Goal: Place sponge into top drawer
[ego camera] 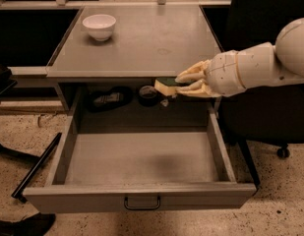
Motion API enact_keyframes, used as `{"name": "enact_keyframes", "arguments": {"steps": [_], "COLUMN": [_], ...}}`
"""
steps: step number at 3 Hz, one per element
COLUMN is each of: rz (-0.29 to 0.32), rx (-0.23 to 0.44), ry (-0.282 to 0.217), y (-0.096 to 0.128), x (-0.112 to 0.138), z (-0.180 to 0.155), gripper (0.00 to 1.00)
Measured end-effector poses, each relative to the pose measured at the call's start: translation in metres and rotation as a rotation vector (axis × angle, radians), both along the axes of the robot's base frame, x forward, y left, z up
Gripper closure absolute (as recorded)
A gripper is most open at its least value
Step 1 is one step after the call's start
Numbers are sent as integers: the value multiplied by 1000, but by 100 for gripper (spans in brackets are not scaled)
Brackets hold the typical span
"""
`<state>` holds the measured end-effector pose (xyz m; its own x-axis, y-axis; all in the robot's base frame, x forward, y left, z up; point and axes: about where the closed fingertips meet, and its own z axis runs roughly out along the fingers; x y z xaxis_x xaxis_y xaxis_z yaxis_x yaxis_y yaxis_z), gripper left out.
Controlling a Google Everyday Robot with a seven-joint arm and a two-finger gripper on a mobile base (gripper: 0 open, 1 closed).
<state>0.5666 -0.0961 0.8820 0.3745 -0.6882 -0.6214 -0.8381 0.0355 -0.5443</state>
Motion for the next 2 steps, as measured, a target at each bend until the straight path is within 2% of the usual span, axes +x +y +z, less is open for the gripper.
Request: {"name": "enact_keyframes", "arguments": {"steps": [1,2], "rz": [20,99], "rx": [27,15], "ry": [18,30], "y": [8,35], "x": [0,-1], "z": [-17,-67], "gripper": [100,100]}}
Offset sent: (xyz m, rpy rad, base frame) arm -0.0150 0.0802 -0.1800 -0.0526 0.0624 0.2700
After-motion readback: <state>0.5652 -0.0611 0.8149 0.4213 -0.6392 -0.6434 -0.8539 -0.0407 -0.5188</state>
